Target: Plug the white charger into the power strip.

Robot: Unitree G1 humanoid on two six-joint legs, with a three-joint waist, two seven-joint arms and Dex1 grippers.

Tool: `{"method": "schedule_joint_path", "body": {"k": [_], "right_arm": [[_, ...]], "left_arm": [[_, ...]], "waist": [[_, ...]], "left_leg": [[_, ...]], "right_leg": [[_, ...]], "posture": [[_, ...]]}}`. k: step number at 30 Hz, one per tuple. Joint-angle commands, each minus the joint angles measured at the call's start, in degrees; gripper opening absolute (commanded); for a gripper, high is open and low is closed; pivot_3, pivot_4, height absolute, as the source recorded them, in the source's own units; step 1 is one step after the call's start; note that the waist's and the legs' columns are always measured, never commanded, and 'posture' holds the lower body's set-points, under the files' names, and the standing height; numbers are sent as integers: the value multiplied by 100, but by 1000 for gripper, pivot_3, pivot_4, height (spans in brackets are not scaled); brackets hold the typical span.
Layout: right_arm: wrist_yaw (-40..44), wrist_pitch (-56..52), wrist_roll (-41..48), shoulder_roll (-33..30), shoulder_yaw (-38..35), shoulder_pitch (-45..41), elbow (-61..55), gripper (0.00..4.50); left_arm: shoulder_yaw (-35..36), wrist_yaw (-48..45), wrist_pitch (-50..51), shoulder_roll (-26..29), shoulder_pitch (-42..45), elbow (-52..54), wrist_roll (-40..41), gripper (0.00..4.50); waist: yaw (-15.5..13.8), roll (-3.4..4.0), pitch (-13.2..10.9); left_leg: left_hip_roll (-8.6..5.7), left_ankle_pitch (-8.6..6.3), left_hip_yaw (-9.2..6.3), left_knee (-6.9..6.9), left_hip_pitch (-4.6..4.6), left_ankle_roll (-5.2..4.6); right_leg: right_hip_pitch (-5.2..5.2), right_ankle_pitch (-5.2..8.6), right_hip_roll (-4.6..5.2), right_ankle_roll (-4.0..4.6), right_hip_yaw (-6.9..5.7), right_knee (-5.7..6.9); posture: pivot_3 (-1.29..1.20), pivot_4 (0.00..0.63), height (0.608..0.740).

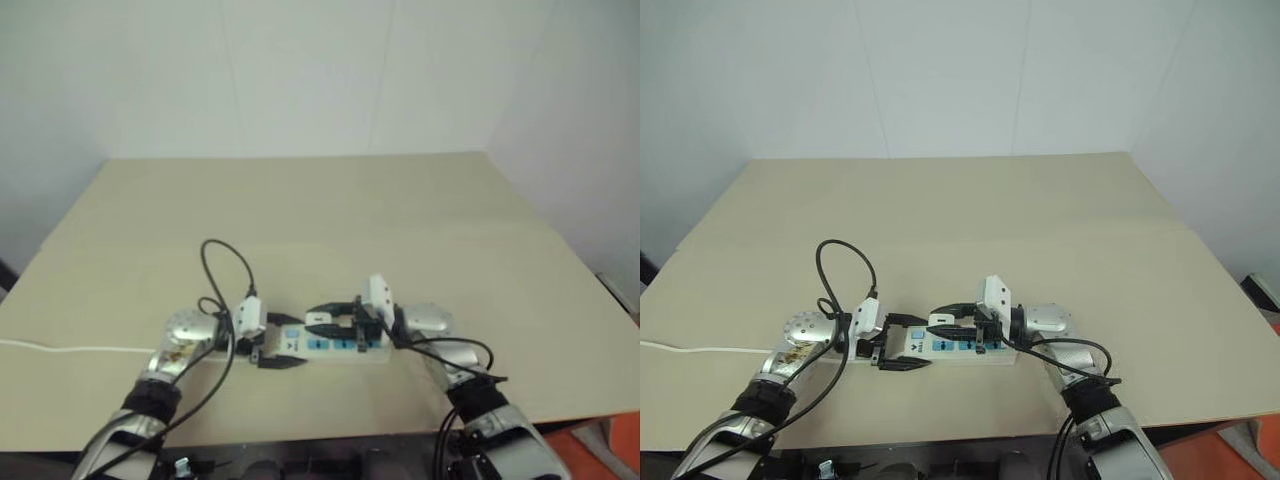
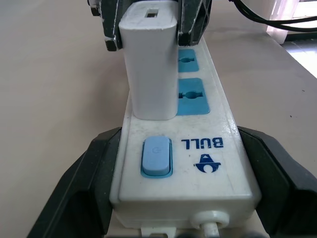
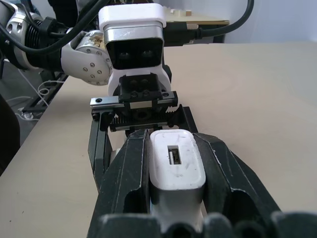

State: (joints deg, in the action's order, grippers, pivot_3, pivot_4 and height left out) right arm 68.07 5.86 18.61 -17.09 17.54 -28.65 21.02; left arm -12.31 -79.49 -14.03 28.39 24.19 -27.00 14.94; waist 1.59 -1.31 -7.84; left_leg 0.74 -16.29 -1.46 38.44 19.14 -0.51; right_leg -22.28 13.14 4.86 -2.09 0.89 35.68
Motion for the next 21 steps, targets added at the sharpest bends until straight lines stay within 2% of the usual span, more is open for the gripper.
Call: {"method": "schedule_joint_path", "body": {"k": [1, 19, 21], "right_arm": [[-87, -190, -752, -76, 349, 150, 819, 1160], [-88, -373, -747, -212, 371, 349, 725, 1160], [-60, -436, -739, -231, 390, 347, 676, 1868]], "left_arm": [[-167, -154, -9, 129, -156, 9, -276, 3270], [-125, -60, -19, 141, -163, 4, -263, 3270], [-128, -37, -13, 122, -168, 10, -264, 3270]], "waist": [[24, 0, 0], [50, 7, 13], [47, 7, 12]], "left_leg": [[6, 0, 0, 0, -3, 0], [27, 0, -2, -24, -28, 0], [28, 0, -3, -26, -28, 0]], "right_leg": [[0, 0, -8, 3, 0, 2], [6, 12, -35, 24, 6, 9], [6, 12, -35, 24, 6, 8]], "posture": [[0, 150, 740], [0, 150, 740], [0, 150, 740]]}}
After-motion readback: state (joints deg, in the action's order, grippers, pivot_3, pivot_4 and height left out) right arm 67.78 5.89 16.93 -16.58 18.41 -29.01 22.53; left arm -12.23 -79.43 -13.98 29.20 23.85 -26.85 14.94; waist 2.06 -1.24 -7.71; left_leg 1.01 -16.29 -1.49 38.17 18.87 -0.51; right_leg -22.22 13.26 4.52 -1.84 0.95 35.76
